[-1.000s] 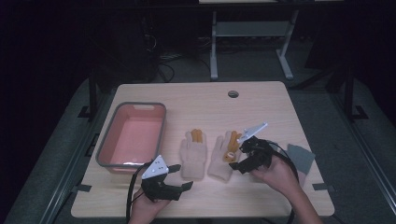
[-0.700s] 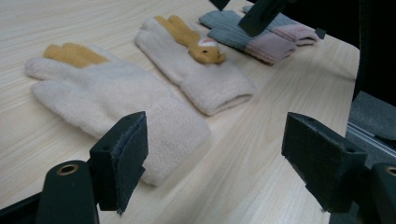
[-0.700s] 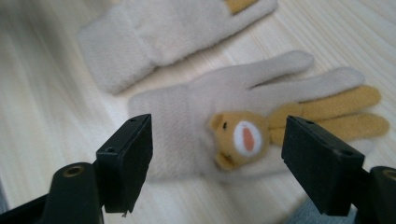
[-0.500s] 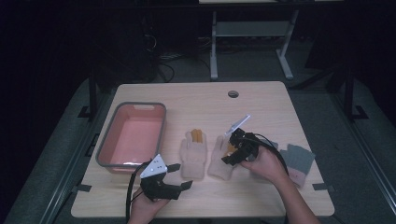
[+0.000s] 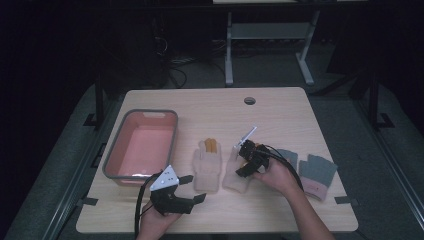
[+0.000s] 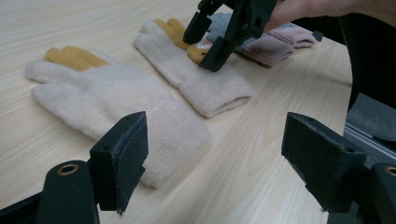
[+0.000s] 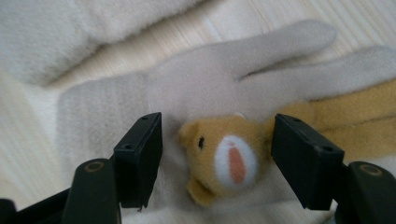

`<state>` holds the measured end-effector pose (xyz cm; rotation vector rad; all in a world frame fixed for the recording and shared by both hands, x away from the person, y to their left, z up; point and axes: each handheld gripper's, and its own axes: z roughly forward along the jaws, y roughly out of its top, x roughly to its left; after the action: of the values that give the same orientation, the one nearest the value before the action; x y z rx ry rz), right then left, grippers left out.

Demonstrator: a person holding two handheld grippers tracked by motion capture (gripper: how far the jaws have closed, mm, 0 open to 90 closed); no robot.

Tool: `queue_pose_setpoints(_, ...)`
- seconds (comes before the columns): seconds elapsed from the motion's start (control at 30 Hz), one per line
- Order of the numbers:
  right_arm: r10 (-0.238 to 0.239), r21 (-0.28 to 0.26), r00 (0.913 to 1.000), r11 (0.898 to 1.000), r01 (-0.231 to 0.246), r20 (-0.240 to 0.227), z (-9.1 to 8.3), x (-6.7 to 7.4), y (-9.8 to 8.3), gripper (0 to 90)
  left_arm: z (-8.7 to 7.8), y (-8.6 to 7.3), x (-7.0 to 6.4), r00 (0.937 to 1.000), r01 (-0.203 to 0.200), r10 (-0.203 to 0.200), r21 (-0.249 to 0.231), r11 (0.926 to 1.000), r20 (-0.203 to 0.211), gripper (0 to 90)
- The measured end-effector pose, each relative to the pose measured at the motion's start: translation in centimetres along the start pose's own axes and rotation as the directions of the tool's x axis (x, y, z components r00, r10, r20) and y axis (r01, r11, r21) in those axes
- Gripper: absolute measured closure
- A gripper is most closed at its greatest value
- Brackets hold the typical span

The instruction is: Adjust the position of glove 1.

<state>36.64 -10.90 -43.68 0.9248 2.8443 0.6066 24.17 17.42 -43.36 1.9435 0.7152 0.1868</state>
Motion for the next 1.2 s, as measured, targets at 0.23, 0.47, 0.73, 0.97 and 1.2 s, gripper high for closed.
queue_pose_setpoints(0.23, -0.030, 0.042, 0.9978, 0.999, 0.027, 0.059, 0.30, 0.33, -0.21, 43.4, 0.07, -0.10, 0.12, 0.9999, 0.015, -0.015, 0.001, 0.9999, 0.001, 22.5)
queue_pose_setpoints(0.47, -0.016, 0.042, 0.9979, 0.999, 0.013, 0.063, 0.33, 0.24, -0.41, 51.1, 0.14, -0.10, 0.09, 0.9999, 0.012, -0.012, 0.003, 0.9999, 0.001, 22.6)
queue_pose_setpoints(0.73, 0.001, 0.039, 0.9986, 0.999, -0.004, 0.053, 0.25, 0.18, -0.43, 53.3, 0.19, -0.16, 0.14, 0.9999, 0.017, -0.017, 0.003, 0.9998, 0.001, 22.6)
queue_pose_setpoints(0.97, 0.022, 0.026, 0.9981, 0.999, -0.024, 0.058, 0.05, 0.22, -0.52, 57.3, 0.17, -0.18, 0.13, 0.9999, 0.013, -0.013, -0.001, 0.9999, 0.001, 22.7)
queue_pose_setpoints(1.2, 0.043, 0.004, 0.9979, 0.999, -0.043, 0.049, -0.40, 0.18, -0.77, 60.1, -0.06, -0.15, 0.20, 0.9999, 0.009, -0.009, -0.002, 1.0000, -0.005, 22.7)
